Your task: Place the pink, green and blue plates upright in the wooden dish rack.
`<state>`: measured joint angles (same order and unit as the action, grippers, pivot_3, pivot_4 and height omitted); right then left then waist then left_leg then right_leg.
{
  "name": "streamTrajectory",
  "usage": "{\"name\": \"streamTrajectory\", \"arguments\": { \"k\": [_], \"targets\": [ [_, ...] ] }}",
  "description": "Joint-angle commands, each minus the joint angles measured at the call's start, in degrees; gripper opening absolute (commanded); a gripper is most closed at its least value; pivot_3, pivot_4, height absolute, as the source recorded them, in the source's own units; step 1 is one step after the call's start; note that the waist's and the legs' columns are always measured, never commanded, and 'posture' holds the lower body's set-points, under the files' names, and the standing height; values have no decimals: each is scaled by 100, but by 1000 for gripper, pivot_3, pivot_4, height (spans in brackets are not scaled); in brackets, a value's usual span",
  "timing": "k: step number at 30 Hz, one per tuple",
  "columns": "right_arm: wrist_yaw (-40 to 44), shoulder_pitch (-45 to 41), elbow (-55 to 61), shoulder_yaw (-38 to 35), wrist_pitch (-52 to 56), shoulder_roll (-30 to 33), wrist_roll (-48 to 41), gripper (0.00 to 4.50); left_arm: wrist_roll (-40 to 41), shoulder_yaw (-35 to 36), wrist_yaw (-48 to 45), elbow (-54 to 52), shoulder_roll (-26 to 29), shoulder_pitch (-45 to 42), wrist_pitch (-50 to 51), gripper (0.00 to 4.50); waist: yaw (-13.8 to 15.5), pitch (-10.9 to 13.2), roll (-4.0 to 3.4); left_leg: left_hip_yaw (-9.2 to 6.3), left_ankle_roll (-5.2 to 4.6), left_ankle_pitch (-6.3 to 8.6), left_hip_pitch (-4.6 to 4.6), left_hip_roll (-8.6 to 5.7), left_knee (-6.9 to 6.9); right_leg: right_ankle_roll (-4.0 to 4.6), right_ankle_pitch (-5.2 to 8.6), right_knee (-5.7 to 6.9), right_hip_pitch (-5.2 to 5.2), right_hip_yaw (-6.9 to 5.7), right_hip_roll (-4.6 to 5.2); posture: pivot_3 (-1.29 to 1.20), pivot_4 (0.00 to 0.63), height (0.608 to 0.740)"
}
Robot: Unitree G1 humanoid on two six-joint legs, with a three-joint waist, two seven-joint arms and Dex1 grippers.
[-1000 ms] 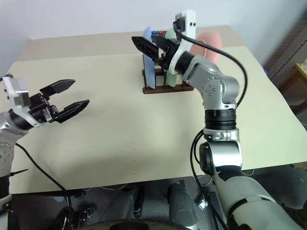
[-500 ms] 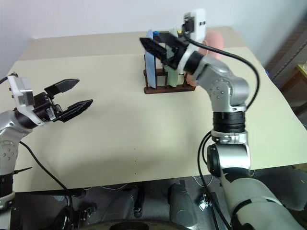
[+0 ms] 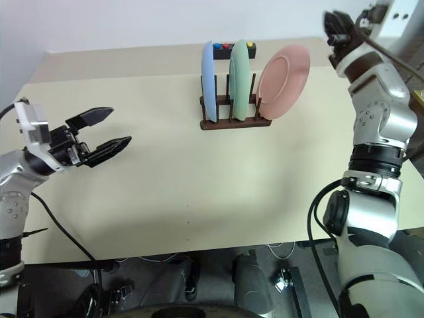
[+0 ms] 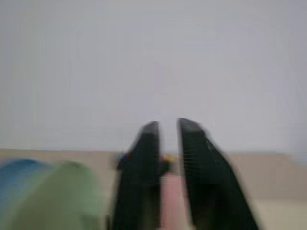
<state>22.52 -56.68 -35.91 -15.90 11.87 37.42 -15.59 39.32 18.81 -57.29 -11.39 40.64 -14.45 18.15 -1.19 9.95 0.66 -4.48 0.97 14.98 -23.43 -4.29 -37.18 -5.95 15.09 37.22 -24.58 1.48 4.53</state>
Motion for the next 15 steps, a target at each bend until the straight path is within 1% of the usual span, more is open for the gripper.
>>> {"name": "streamTrajectory", "arguments": {
  "k": [1, 3, 5, 10, 15],
  "targets": [
    [-115, -17, -431, 487, -514, 166, 759, 13, 16, 45, -42, -33, 37, -116, -92, 4500, -15, 1, -2, 2, 0, 0, 0, 1, 1, 0, 0, 1, -1, 2, -1, 0, 150, 740],
    [-91, 2, -619, 703, -522, 139, 997, 13, -10, 39, -48, -19, 44, -126, -105, 4500, -37, 3, -5, 4, 0, -1, 0, 3, 2, 0, 0, 2, -2, 4, -2, 0, 150, 740],
    [104, 36, -620, 794, -442, 14, 972, 13, -17, 40, -25, -34, 41, -148, -97, 4500, -43, 3, -6, 4, 0, -1, 0, 4, 1, 0, 0, 2, -2, 3, -3, 0, 150, 740],
    [828, 86, -90, 730, -236, -326, 515, 13, -56, 48, 16, -42, 28, -164, -108, 4500, -78, 3, -5, 0, 0, -1, 0, 4, 0, 0, 0, 2, -1, 2, -4, 0, 150, 740],
    [1071, 16, 310, 528, -133, -434, 155, 13, -53, 59, 69, -91, -1, -133, -83, 4500, -49, 3, -5, -2, 0, 0, 0, 4, -2, -1, 0, 2, 1, -1, -3, 0, 150, 740]
  ]
}}
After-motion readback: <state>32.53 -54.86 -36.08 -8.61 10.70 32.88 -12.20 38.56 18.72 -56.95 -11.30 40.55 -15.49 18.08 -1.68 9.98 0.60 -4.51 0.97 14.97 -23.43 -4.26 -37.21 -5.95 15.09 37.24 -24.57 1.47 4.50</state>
